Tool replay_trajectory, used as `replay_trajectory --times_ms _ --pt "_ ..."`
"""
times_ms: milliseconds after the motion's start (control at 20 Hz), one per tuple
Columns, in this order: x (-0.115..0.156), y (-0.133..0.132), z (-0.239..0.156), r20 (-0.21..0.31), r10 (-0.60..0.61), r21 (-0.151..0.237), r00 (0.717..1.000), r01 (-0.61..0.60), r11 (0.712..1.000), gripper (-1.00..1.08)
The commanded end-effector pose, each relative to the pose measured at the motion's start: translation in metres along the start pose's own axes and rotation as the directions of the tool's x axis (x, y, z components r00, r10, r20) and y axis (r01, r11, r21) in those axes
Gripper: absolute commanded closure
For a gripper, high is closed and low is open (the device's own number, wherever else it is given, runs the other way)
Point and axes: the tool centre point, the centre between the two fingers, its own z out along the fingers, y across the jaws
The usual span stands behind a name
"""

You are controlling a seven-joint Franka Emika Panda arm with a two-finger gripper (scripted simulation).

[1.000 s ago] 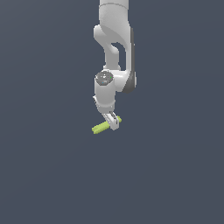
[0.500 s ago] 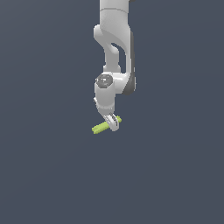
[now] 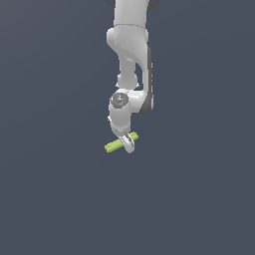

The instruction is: Pick up the object and move it to a goal position.

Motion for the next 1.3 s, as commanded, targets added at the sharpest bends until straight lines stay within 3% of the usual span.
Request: replay_trajectory --times_ms 0,50,750,1000,1250 --pt "0.0 -0.001 0.002 -0.001 0.0 0.001 1.0 0.0 1.0 -0.92" --pt "0.0 -0.001 0.002 -0.001 0.0 0.001 1.0 0.0 1.0 1.08" --pt "0.003 -0.004 0.001 -0.011 0.004 0.012 1.0 -0.004 1.0 1.08" --pt "0.017 -0.017 -0.004 -0.051 0.023 0.051 0.998 -0.02 0.998 1.08" --pt "0.041 -0.04 -0.016 -0.122 0.061 0.125 0.991 -0.045 0.991 1.08"
